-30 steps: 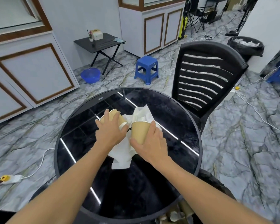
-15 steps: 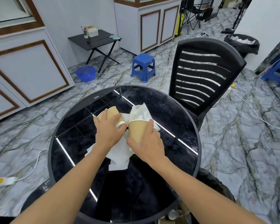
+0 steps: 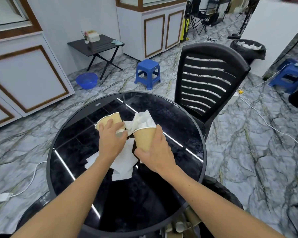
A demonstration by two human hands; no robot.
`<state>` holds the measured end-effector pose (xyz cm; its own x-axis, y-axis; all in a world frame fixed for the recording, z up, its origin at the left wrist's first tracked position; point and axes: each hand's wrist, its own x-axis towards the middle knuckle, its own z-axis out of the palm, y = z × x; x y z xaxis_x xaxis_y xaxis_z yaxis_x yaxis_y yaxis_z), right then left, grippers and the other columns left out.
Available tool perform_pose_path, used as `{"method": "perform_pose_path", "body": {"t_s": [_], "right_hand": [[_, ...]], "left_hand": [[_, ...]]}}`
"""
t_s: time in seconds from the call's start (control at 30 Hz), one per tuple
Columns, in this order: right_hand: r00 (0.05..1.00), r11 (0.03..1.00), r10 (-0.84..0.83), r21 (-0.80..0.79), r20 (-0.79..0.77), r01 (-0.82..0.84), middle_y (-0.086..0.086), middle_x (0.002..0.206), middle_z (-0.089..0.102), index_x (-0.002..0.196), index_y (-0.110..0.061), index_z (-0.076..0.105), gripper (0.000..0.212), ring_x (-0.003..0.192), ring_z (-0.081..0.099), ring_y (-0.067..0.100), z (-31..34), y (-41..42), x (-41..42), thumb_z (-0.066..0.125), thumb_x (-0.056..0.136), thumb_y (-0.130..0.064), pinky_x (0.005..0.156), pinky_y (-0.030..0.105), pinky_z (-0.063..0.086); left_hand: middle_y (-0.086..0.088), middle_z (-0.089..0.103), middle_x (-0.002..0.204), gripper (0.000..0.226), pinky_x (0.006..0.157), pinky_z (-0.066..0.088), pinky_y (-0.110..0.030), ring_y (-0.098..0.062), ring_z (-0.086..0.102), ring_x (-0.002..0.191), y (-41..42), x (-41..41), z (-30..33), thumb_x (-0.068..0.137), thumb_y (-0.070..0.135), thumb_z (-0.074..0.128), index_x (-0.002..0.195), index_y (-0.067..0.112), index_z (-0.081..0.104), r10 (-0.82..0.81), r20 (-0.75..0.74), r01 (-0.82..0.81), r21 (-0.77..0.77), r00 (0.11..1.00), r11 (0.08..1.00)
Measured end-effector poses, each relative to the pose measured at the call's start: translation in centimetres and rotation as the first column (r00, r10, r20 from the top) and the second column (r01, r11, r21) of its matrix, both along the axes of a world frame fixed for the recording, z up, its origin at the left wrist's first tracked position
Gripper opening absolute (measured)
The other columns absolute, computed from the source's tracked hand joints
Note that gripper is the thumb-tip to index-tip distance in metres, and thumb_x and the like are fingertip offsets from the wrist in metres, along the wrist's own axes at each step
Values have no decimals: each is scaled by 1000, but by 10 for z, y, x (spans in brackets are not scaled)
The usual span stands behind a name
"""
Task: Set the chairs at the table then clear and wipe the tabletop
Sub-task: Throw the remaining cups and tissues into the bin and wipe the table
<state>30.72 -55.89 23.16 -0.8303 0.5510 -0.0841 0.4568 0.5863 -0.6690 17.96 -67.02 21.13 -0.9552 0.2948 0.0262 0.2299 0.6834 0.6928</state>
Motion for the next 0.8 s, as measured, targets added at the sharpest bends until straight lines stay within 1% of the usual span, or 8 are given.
{"method": "perform_pose_path", "body": {"t_s": [0.13,0.23,0.37,0.47,0.57,0.63,0.73,0.8], "right_hand": [[1000,1000,3,-3,8,-3,4,140,42,151,-25,1,107,109,55,31,5,1,7,70,72,-49,82,45,50],[1000,1000,4,-14,7,-4,4,145,39,151,-27,-1,108,113,54,33,10,1,12,69,72,-50,89,50,51],[1000,1000,10,-19,-2,-10,4,144,39,151,-27,-1,108,114,53,32,12,3,19,70,72,-49,87,47,49],[1000,1000,1,-21,-4,-1,4,142,39,152,-26,-1,108,115,52,32,13,6,25,69,73,-51,86,45,47],[1000,1000,-3,-15,4,3,4,142,39,152,-26,-2,110,116,52,32,13,10,36,69,74,-55,88,46,47],[1000,1000,-8,-5,7,8,4,142,40,152,-26,-1,110,117,53,32,14,13,46,69,75,-57,88,46,46],[1000,1000,-15,-13,19,15,4,145,38,153,-26,-2,111,121,50,32,14,22,65,69,73,-56,94,48,46],[999,1000,-22,-17,24,22,4,146,37,153,-27,-3,111,123,49,31,14,29,81,69,73,-54,95,48,46]], "left_hand": [[-12,39,157,37,115,27,-54,-34,17,151,-6,2,3,93,19,57,130,21,65,18,-30,-18,9,999,1000],[-13,41,155,34,117,28,-53,-33,22,150,-11,6,6,95,19,58,128,19,67,39,-48,-36,60,998,998],[-12,45,154,32,117,32,-46,-28,30,148,-18,16,11,94,19,61,125,18,70,47,-141,-25,150,989,988],[-10,49,151,31,118,34,-44,-26,35,146,-22,29,18,92,18,65,122,21,71,70,-156,-35,214,985,976],[-6,54,147,29,115,35,-36,-22,41,143,-25,53,21,89,17,68,118,22,74,86,-180,-41,240,980,970],[-2,56,145,29,112,35,-30,-15,42,141,-26,72,23,88,16,69,115,25,74,91,-165,-43,273,982,961],[2,54,146,29,112,36,-29,-10,41,141,-23,104,26,88,15,69,114,28,74,62,-116,-26,293,991,956],[4,53,146,30,107,29,-15,-4,41,136,-19,126,29,87,14,69,112,29,74,52,-106,-18,295,993,955]]}}
